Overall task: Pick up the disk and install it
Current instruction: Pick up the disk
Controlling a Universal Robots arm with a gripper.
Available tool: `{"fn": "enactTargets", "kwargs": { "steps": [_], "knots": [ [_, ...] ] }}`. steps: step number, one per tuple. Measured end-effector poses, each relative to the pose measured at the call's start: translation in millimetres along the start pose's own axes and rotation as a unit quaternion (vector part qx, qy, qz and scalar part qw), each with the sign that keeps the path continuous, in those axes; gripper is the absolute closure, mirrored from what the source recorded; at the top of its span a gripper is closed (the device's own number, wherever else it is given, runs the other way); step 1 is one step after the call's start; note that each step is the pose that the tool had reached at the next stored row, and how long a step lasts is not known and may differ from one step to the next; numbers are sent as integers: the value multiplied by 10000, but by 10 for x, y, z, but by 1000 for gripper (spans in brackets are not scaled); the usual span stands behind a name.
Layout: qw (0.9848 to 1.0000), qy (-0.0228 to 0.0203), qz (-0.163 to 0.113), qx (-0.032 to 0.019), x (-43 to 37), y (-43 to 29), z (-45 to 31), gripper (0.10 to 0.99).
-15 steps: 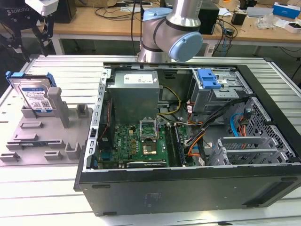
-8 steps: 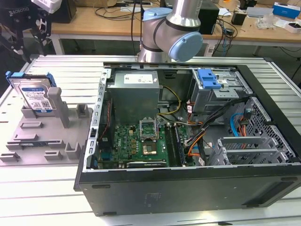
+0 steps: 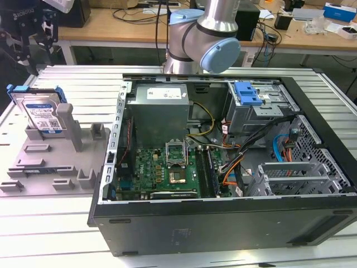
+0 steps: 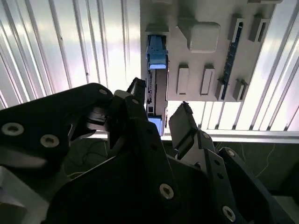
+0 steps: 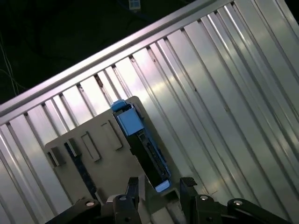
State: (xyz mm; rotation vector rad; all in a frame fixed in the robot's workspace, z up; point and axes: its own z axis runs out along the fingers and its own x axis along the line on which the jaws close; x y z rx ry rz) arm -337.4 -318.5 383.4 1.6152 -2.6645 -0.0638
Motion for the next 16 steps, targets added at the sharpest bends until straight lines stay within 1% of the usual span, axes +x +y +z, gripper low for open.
{"fn": "enactTargets", "kwargs": {
  "steps": [1, 3, 4, 6, 8, 10, 12, 13, 15, 16],
  "knots": [
    [9999, 7, -168, 2, 0, 0, 1, 604],
    [9994, 7, -359, 21, -1, 0, 2, 604],
    [9988, 3, -482, 43, 0, 0, 3, 604],
    [9979, -3, -637, 75, 0, 0, 4, 604],
    [9966, -2, -813, 105, 0, 0, 8, 604],
    [9951, 4, -981, 118, 0, -1, 11, 604],
    [9932, 11, -1154, 125, 0, -1, 15, 604],
    [9921, 14, -1246, 128, 0, -1, 18, 604],
    [9890, 25, -1475, 132, -1, -1, 24, 604],
    [9878, 28, -1551, 133, -1, -1, 26, 604]
  ]
}}
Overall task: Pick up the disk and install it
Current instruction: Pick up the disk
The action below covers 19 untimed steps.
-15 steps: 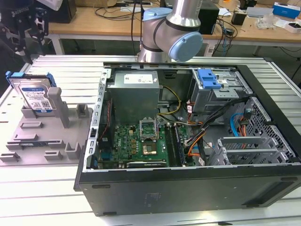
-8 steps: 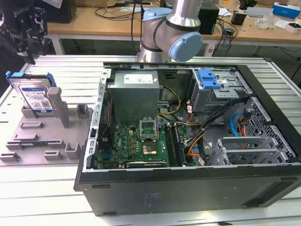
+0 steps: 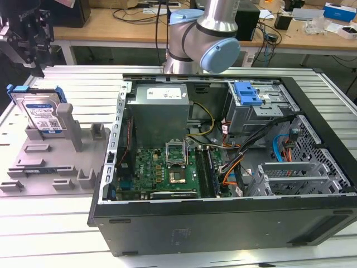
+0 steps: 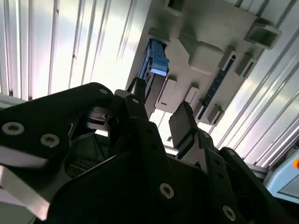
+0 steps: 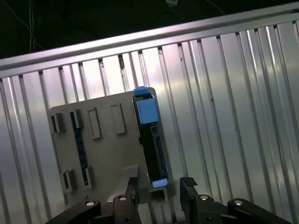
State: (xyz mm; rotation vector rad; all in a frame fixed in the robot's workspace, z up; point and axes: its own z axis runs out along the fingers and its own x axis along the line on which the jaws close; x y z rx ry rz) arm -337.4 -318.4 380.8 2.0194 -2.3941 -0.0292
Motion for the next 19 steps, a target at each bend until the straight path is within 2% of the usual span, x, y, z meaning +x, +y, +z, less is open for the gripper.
{"fn": "enactTargets", "kwargs": {
  "steps": [4, 6, 9, 11, 16, 19],
  "knots": [
    [9993, 11, -369, 3, 0, 0, 10, 604],
    [9983, 17, -579, 3, -1, 0, 15, 604],
    [9955, 25, -944, 1, -10, 2, 29, 604],
    [9950, 35, -996, 2, -38, 6, 33, 604],
    [9950, 42, -998, 2, -39, 6, 34, 604],
    [9953, 75, -963, 3, -46, 36, 52, 604]
  ]
}}
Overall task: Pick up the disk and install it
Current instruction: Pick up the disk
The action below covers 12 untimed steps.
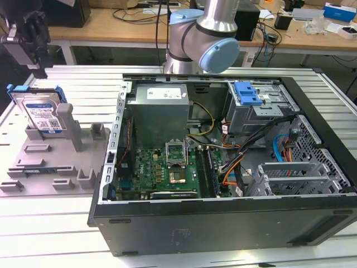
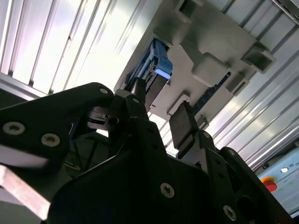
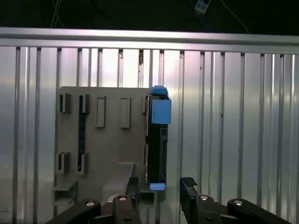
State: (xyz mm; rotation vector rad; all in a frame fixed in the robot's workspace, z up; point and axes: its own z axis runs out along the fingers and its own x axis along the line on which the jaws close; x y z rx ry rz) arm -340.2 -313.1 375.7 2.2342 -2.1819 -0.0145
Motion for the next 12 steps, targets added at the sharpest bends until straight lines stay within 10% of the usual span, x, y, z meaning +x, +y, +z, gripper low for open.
{"fn": "enactTargets", "kwargs": {
  "steps": [12],
  "knots": [
    [9998, -2, 201, -1, -48, 301, 67, 604]
  ]
}}
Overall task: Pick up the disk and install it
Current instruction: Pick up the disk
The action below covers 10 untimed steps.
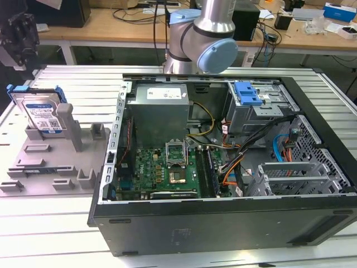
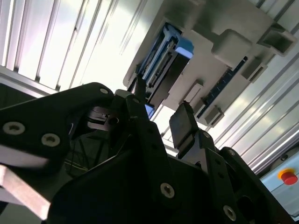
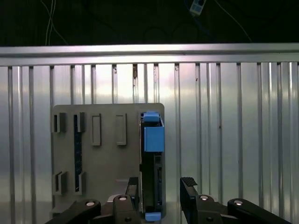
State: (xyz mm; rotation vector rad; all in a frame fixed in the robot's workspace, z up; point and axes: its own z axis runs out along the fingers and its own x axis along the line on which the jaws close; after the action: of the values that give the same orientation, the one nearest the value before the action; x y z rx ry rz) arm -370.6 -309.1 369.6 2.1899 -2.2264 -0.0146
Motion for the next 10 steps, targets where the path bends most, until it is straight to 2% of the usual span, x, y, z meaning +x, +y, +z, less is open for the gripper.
{"fn": "enactTargets", "kwargs": {
  "steps": [3, 10],
  "knots": [
    [10000, 0, 1, 1, 1, 81, 17, 604],
    [10000, 7, 5, 2, 4, 188, 104, 604]
  ]
}}
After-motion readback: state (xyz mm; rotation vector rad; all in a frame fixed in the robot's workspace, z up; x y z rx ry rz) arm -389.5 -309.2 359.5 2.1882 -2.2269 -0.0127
